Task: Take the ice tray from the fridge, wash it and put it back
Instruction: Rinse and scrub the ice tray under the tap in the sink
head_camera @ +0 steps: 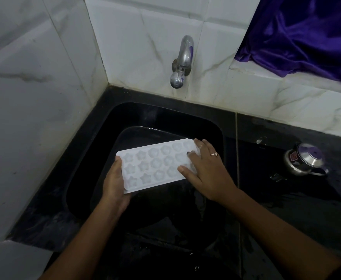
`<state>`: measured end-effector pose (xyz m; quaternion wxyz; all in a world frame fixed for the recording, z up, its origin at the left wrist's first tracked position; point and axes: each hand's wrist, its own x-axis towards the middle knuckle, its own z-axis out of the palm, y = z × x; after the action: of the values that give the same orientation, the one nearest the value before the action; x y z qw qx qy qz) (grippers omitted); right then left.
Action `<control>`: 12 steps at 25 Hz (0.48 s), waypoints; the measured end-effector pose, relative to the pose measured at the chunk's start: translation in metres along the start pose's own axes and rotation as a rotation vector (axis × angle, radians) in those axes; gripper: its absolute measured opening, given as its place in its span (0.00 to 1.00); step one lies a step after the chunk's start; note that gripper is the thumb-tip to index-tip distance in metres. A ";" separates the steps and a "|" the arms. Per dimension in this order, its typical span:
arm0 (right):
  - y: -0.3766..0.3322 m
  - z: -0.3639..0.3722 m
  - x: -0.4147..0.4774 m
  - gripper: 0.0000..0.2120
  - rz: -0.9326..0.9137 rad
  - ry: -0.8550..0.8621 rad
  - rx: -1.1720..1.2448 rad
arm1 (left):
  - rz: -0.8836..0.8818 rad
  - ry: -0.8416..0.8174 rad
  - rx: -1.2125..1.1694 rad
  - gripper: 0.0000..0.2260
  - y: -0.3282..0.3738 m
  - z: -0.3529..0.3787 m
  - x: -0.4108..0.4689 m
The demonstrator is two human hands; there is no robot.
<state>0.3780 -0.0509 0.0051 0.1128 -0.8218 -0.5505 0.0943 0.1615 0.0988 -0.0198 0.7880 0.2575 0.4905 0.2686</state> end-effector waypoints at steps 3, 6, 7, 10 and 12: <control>0.014 -0.008 -0.001 0.30 -0.041 0.019 -0.037 | 0.007 0.039 0.008 0.21 0.006 -0.004 0.000; 0.001 -0.004 0.005 0.32 0.045 0.072 0.027 | 0.004 0.023 0.017 0.25 0.000 0.002 -0.003; -0.004 0.001 0.005 0.33 0.034 0.060 0.014 | 0.027 0.037 0.030 0.24 0.000 0.004 -0.006; 0.008 -0.003 -0.001 0.32 -0.036 -0.002 -0.036 | 0.060 0.028 0.027 0.24 0.005 0.002 -0.009; 0.014 -0.010 0.001 0.29 -0.027 0.031 -0.020 | 0.064 0.029 0.044 0.24 0.006 0.002 -0.011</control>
<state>0.3936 -0.0555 0.0107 0.1141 -0.8166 -0.5608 0.0746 0.1583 0.0960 -0.0079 0.7659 0.2863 0.4994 0.2864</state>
